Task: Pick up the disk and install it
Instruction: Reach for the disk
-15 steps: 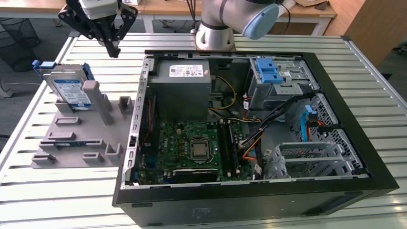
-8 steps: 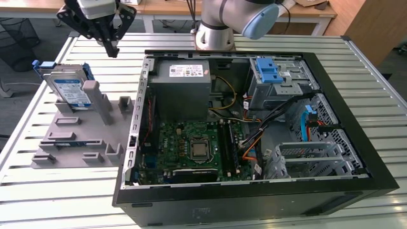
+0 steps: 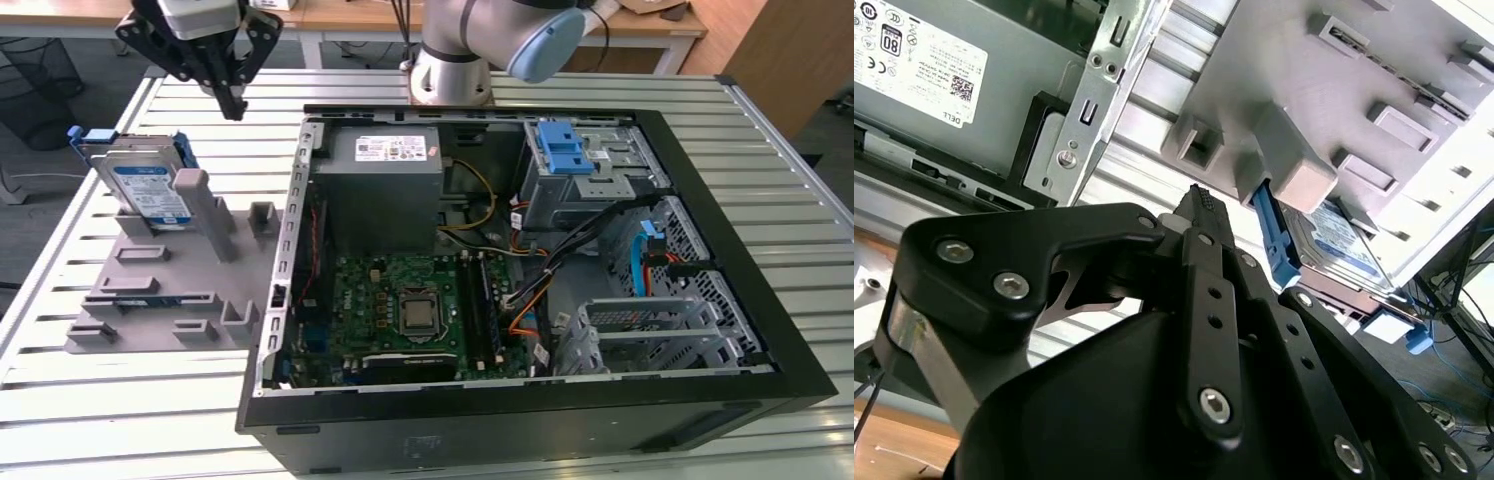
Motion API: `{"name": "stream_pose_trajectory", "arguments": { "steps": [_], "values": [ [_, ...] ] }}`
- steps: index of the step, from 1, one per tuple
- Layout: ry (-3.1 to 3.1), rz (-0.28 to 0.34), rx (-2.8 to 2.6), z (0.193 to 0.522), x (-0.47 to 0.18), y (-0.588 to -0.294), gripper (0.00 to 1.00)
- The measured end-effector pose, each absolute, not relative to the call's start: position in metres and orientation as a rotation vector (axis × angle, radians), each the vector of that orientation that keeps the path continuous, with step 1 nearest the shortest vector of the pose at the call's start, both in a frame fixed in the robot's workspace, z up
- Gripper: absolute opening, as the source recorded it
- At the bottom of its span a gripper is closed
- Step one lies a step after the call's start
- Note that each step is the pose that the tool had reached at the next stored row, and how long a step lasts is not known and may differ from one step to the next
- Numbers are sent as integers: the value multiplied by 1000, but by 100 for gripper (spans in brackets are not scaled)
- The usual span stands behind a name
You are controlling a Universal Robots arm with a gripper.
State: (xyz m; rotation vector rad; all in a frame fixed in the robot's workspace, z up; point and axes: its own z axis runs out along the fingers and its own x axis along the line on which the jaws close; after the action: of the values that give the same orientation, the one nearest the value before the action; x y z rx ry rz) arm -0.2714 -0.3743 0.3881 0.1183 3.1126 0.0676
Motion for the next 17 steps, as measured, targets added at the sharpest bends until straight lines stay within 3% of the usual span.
{"name": "stream_pose_trajectory", "arguments": {
  "steps": [17],
  "values": [
    [3113, 68, 118, 387, -277, -372, 11]
  ]
}}
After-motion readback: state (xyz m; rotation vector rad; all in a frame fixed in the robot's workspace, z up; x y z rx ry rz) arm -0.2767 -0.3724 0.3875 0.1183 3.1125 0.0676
